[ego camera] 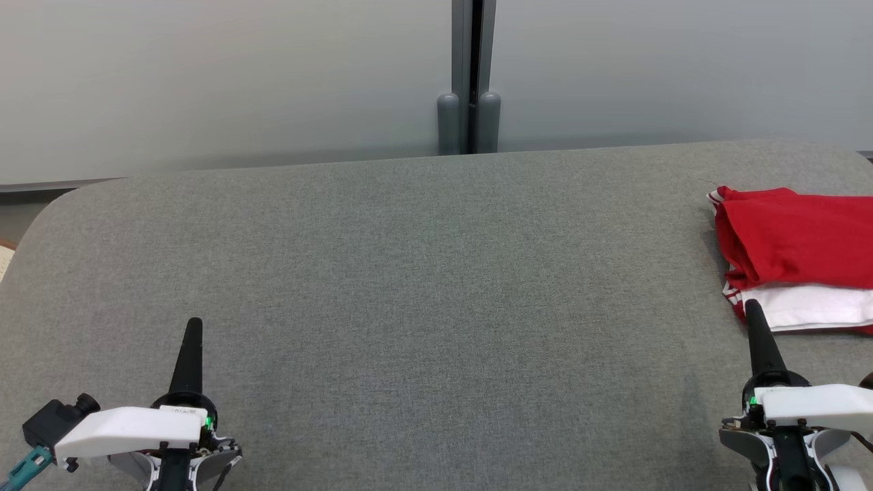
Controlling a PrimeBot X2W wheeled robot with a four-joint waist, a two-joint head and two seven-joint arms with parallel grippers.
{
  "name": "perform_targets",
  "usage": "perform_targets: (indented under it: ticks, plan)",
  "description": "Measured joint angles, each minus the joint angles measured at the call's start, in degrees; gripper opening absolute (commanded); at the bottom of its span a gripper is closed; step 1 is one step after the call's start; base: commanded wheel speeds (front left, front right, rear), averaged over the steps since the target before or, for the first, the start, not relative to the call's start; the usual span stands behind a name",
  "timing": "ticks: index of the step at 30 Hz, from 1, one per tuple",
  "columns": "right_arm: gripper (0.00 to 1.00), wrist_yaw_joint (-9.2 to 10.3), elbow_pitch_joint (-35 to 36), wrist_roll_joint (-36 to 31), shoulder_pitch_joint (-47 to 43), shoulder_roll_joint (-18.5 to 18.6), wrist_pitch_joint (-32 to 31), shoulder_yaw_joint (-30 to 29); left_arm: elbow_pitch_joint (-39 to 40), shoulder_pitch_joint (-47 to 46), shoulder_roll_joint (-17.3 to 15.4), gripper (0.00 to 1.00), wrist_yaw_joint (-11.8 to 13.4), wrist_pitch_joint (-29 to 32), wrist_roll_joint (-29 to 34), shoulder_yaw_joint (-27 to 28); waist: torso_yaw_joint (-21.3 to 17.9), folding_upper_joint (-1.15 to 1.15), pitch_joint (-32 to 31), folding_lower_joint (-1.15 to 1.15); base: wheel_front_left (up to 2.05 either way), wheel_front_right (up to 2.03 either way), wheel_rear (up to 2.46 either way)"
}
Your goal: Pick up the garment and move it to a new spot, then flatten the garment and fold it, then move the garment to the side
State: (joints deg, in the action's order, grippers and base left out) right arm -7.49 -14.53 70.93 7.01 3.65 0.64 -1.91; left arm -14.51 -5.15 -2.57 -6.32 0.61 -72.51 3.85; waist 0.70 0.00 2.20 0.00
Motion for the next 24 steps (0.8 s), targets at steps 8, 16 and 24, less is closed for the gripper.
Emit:
perform_targets:
  ticks: [8, 16, 24]
  plan:
    - [0.0, 0.0, 0.11, 4.23, -0.07, 0.01, -1.16, -0.74, 0.09, -0.07, -0.03, 0.0, -0.16, 1.22, -3.68, 0.49, -0.11, 0.0, -0.32, 0.0, 0.0, 0.0, 0.0]
    - [0.0, 0.0, 0.18, 8.06, -0.17, 0.0, -2.18, -1.25, 0.15, -0.15, -0.05, 0.0, -0.26, 2.3, -7.11, 0.92, -0.22, 0.0, -0.64, 0.0, 0.0, 0.0, 0.0]
    - [0.0, 0.0, 0.24, 11.73, -0.28, 0.0, -3.19, -1.74, 0.2, -0.34, -0.08, 0.0, -0.52, 3.15, -10.39, 1.36, -0.33, 0.0, -0.96, 0.0, 0.0, 0.0, 0.0]
